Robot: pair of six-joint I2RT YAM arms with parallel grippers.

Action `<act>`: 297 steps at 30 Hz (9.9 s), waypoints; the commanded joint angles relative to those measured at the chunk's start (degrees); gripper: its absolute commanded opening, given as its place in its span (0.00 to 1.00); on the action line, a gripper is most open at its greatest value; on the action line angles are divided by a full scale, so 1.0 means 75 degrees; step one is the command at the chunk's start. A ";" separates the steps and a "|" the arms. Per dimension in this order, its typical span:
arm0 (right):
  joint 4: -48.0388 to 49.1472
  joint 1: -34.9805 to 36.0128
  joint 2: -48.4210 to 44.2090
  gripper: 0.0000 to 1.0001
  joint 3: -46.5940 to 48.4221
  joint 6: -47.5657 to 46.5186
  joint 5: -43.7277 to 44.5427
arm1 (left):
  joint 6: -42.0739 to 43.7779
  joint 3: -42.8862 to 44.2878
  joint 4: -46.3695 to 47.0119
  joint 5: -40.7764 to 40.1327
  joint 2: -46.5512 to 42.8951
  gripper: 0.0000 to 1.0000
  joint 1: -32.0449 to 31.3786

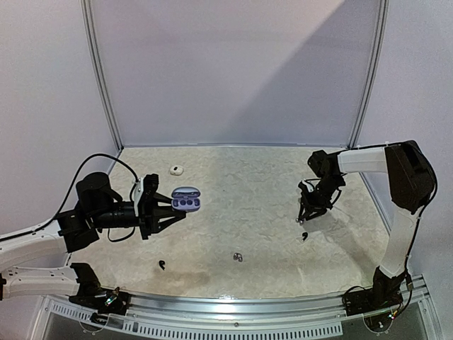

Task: Insert the wireless bluetooth earbuds into the charging case

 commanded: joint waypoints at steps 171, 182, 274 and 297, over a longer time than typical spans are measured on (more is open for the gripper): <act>0.4621 0.7192 -0.0421 0.32 0.3331 -0.1314 0.6626 | -0.1602 0.0723 0.1439 -0.3038 0.0130 0.00 -0.0035; 0.4177 0.7126 -0.0744 0.36 0.3251 -0.1377 0.6520 | -0.1465 0.0678 0.1332 -0.3046 0.0082 0.00 -0.0035; 0.1949 0.5512 0.0290 0.37 0.0972 -0.1031 0.0429 | -0.1150 0.0511 0.0336 -0.2372 -0.0205 0.00 0.0050; 0.1455 0.5058 0.1298 0.37 0.1695 -0.5953 -0.0655 | -0.0941 0.0702 0.0046 -0.2237 -0.0177 0.00 0.0106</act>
